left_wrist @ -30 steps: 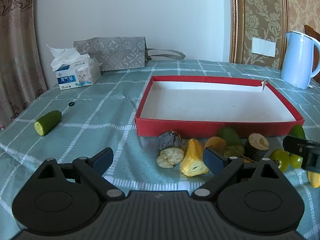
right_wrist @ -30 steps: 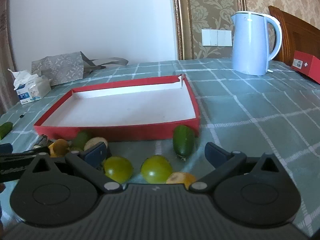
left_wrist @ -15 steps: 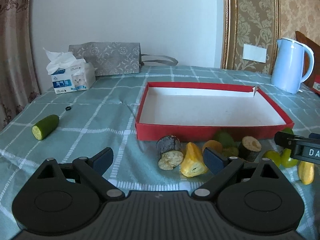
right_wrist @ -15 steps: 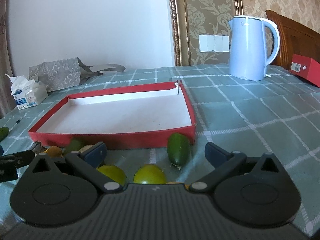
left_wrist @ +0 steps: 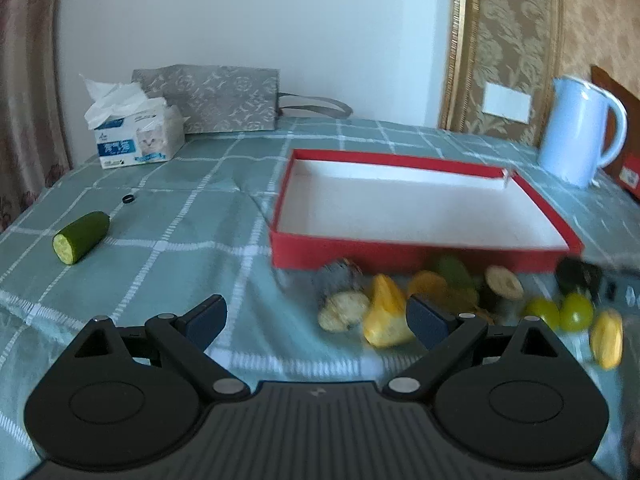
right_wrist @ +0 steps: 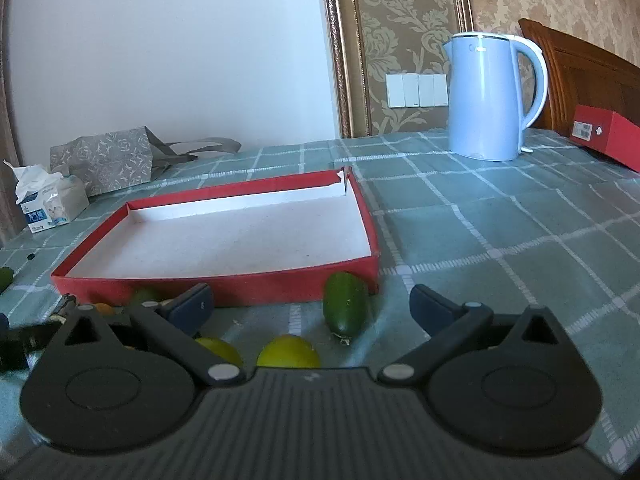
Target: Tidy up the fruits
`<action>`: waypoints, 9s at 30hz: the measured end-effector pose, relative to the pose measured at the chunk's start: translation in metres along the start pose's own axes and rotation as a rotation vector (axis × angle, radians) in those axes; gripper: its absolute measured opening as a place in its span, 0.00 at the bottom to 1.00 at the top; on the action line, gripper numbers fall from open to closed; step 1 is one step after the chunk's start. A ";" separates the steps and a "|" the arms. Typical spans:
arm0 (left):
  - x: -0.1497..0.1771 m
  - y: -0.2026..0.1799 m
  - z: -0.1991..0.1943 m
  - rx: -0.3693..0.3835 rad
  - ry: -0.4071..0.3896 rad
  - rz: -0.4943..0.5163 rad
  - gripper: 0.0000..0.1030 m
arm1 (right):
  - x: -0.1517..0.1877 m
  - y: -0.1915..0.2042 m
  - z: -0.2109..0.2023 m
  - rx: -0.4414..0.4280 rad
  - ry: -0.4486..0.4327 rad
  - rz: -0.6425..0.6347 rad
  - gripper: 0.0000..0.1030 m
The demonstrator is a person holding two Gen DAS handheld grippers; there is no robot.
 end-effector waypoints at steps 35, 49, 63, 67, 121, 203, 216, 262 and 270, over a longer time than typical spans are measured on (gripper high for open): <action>-0.010 0.012 0.039 -0.072 0.076 -0.032 0.94 | 0.002 0.000 0.004 0.007 0.013 -0.001 1.00; -0.008 0.012 0.043 -0.050 0.073 -0.026 0.94 | 0.000 -0.004 0.000 0.026 -0.012 -0.003 1.00; -0.004 0.010 0.043 -0.009 0.078 0.067 0.85 | 0.003 -0.014 -0.006 0.035 -0.004 -0.008 1.00; -0.001 0.002 0.045 0.025 0.082 0.108 0.61 | 0.004 -0.041 -0.012 0.082 0.007 -0.030 1.00; -0.021 0.003 0.019 0.083 -0.068 0.059 0.35 | 0.026 -0.021 -0.026 -0.144 0.060 -0.018 0.26; -0.003 0.043 0.055 -0.157 0.080 -0.010 0.87 | -0.051 0.033 0.140 -0.033 0.199 -0.204 0.26; -0.006 0.042 0.049 -0.130 0.049 -0.032 0.87 | -0.073 0.013 0.044 -0.035 -0.085 -0.113 0.99; 0.007 -0.025 -0.004 0.070 -0.092 0.134 0.87 | -0.018 -0.036 -0.007 0.016 -0.108 0.017 1.00; 0.012 -0.034 0.005 0.065 -0.060 0.174 0.87 | -0.017 -0.036 -0.007 0.017 -0.105 0.014 1.00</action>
Point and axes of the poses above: each gripper's, at about its wrist camera, not at the fingertips, and z roughly the way its jaws point, y to its left, x to its underside, the point moved 10 cm from there along z, roughly the way its jaws point, and after that the axes turned 2 degrees about x, right-handed, at the moved point
